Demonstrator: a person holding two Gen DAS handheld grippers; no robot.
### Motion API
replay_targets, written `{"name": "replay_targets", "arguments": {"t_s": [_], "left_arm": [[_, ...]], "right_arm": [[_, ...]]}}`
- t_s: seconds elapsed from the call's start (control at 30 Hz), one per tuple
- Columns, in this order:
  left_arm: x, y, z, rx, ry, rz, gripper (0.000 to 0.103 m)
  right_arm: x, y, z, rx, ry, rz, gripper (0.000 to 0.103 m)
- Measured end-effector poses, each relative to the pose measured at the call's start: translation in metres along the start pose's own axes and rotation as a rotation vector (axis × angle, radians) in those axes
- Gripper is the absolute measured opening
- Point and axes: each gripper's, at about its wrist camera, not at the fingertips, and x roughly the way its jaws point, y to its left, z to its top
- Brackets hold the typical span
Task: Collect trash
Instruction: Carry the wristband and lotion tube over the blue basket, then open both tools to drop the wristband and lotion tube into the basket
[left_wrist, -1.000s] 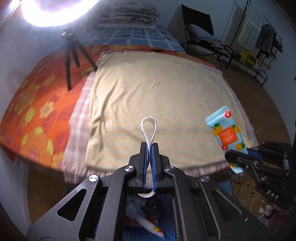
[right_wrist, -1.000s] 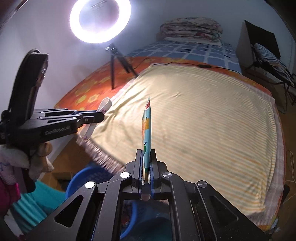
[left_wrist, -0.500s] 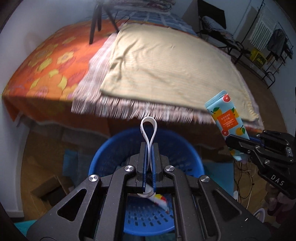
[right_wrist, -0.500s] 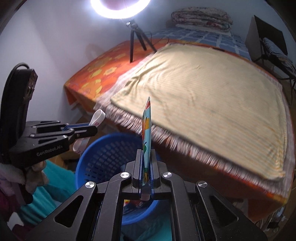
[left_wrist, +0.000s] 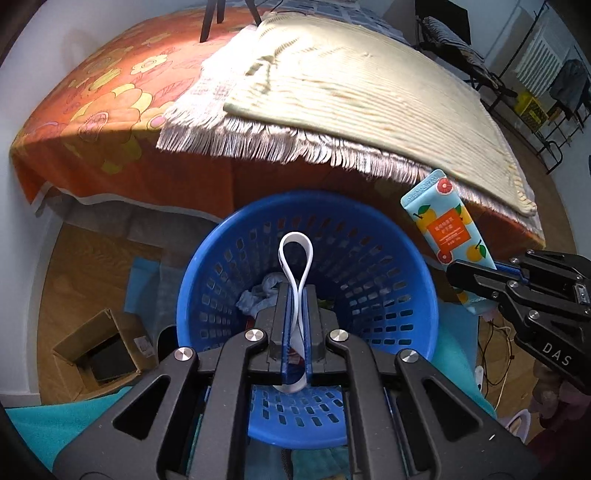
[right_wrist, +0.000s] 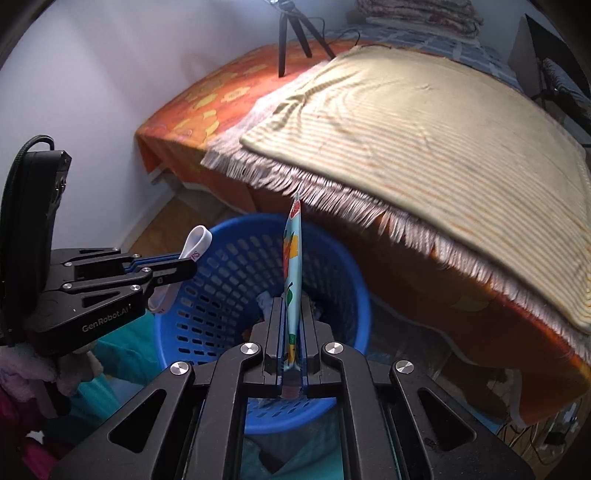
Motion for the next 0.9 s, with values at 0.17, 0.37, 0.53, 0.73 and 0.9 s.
{"name": "replay_targets", "arguments": {"t_s": [0.17,0.37,0.53,0.73,0.9], "left_arm": [[0.004,-0.001,-0.001,0.001,0.009,0.018,0.002],[0.008,0.004,-0.003,-0.011,0.025,0.034,0.003],[0.01,0.004,-0.003,-0.01,0.025,0.043,0.025],[0.011,0.005,-0.003,-0.008,0.026,0.051,0.03],[0.011,0.006,-0.002,-0.01,0.022,0.06,0.044]], "right_arm": [[0.007,-0.002,-0.002,0.011,0.019,0.006,0.005],[0.011,-0.004,-0.003,0.025,0.03,0.013,0.005],[0.017,-0.004,-0.003,0.035,0.041,0.02,0.005],[0.021,-0.005,-0.001,0.038,0.058,0.013,0.005],[0.023,-0.005,0.0,0.052,0.056,0.011,0.044]]}}
